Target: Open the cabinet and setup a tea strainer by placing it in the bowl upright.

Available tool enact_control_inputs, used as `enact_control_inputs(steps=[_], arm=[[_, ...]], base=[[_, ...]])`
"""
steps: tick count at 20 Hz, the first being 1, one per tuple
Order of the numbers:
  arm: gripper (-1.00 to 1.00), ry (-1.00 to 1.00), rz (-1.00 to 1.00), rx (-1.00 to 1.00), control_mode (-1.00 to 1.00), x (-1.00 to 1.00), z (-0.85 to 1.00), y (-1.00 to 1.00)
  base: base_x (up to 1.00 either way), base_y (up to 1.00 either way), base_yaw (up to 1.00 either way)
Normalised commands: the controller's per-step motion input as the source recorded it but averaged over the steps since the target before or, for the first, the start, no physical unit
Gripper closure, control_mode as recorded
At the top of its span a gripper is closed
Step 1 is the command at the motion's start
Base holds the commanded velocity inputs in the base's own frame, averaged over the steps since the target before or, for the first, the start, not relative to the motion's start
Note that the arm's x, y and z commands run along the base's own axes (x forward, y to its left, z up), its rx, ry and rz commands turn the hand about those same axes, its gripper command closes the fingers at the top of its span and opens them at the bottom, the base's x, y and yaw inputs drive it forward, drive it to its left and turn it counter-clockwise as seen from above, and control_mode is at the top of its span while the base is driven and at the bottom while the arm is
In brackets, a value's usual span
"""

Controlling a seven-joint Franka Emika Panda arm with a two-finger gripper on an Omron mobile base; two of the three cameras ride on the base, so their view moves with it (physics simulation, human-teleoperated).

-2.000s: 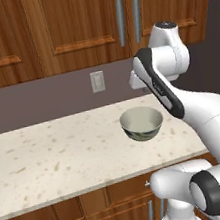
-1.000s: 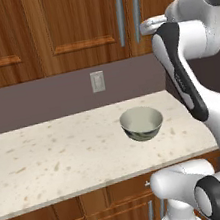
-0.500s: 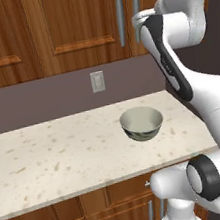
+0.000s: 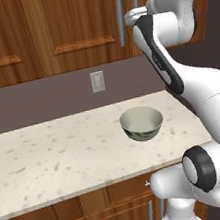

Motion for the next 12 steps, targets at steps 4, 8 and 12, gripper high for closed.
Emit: enact_control_inputs(steps=[4, 8, 12], arm=[[-1.00, -0.10, 0.00, 0.00, -1.00, 0.30, 0.00, 0.20], [-1.00, -0.01, 0.00, 0.00, -1.00, 0.43, -0.06, 0.01], [-1.00, 0.00, 0.00, 0.00, -1.00, 0.18, 0.00, -0.41]], base=[[0.00, 0.00, 0.00], [0.00, 0.00, 0.00], [0.00, 0.00, 0.00]])
